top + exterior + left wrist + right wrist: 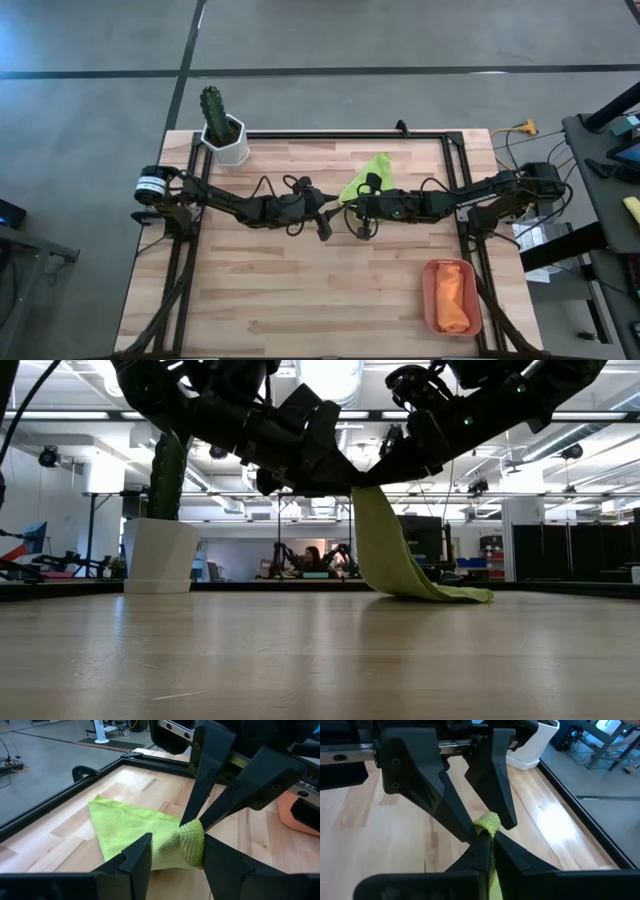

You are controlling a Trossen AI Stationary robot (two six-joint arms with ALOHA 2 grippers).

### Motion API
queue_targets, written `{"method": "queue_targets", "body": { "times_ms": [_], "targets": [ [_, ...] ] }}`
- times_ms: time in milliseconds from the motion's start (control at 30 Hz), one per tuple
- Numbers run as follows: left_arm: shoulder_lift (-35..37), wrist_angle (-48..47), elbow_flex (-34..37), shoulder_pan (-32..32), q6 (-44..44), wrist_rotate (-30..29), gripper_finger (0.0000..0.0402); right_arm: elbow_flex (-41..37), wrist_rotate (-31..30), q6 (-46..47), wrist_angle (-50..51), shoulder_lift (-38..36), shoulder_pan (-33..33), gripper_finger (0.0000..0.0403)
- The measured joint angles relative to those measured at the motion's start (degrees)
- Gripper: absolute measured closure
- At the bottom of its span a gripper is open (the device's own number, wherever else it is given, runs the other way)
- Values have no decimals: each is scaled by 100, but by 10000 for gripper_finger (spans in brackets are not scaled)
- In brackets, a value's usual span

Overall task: Roll microfiber towels into tight, uniform cylinder then place into a basket
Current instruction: Fold the green microfiber cloth

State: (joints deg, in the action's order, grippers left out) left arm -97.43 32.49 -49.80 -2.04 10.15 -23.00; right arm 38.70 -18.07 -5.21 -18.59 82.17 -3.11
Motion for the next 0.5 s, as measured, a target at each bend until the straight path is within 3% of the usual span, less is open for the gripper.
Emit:
{"method": "queue_targets", "body": {
  "times_ms": [167,367,500],
  "targets": [
    [0,-7,3,-4,-84,-95,278,0,7,-103,32,0,2,390],
    [0,-22,4,-69,-369,-77,389,0,29,-191,138,-7,2,390],
    [0,-29,-9,-99,-488,-74,399,3,86,-362,320,-7,-4,390]
  ]
}}
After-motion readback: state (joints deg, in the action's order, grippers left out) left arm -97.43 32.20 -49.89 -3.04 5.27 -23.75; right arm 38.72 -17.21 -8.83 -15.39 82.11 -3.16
